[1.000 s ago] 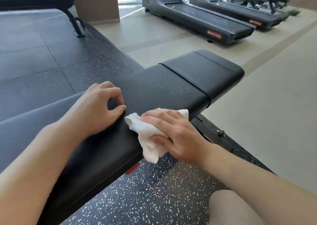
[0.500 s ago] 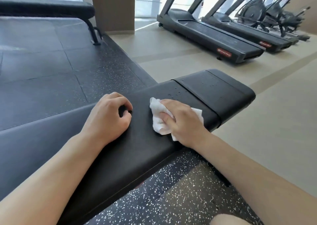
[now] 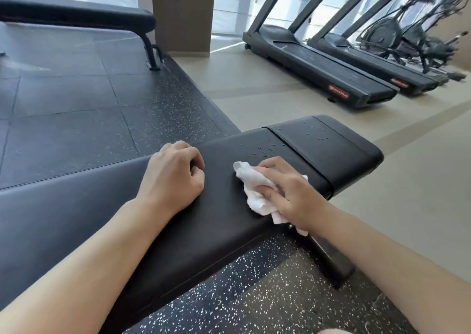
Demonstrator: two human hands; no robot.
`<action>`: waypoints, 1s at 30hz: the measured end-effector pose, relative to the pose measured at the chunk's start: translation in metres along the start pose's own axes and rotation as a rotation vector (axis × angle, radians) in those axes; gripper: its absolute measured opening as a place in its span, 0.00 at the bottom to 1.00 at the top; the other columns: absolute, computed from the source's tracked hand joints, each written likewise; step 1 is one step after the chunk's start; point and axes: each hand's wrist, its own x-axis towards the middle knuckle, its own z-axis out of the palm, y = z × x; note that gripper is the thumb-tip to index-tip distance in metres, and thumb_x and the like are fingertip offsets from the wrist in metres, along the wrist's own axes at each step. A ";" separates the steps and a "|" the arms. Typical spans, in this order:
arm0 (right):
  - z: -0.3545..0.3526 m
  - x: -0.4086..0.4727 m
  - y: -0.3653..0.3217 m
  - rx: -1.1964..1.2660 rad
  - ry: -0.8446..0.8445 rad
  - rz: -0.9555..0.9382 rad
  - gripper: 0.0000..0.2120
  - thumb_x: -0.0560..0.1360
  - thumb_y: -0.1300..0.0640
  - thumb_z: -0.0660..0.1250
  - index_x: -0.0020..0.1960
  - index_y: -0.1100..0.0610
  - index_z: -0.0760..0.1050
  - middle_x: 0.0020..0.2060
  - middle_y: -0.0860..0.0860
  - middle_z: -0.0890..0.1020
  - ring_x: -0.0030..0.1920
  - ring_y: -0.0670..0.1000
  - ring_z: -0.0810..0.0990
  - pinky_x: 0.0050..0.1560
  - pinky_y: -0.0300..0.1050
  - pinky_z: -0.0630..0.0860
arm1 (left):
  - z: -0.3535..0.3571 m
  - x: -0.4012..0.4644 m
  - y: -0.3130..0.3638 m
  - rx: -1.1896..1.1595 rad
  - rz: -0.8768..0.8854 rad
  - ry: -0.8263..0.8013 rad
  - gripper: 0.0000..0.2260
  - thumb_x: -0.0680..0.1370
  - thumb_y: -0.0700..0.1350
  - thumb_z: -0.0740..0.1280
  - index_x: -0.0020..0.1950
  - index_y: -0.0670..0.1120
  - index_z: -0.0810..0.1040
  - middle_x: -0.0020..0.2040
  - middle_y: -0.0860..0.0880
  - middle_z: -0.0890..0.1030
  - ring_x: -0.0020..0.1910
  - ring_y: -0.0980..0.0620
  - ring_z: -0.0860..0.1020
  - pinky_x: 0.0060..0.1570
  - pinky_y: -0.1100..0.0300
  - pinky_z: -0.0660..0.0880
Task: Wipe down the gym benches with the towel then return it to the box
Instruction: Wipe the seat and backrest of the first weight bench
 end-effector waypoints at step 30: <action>0.022 0.159 0.015 -0.143 0.142 0.221 0.12 0.84 0.55 0.62 0.54 0.63 0.79 0.57 0.61 0.80 0.59 0.61 0.78 0.56 0.49 0.68 | 0.002 0.004 -0.004 -0.046 0.101 -0.077 0.10 0.75 0.41 0.68 0.50 0.52 0.87 0.54 0.56 0.83 0.57 0.49 0.77 0.63 0.54 0.73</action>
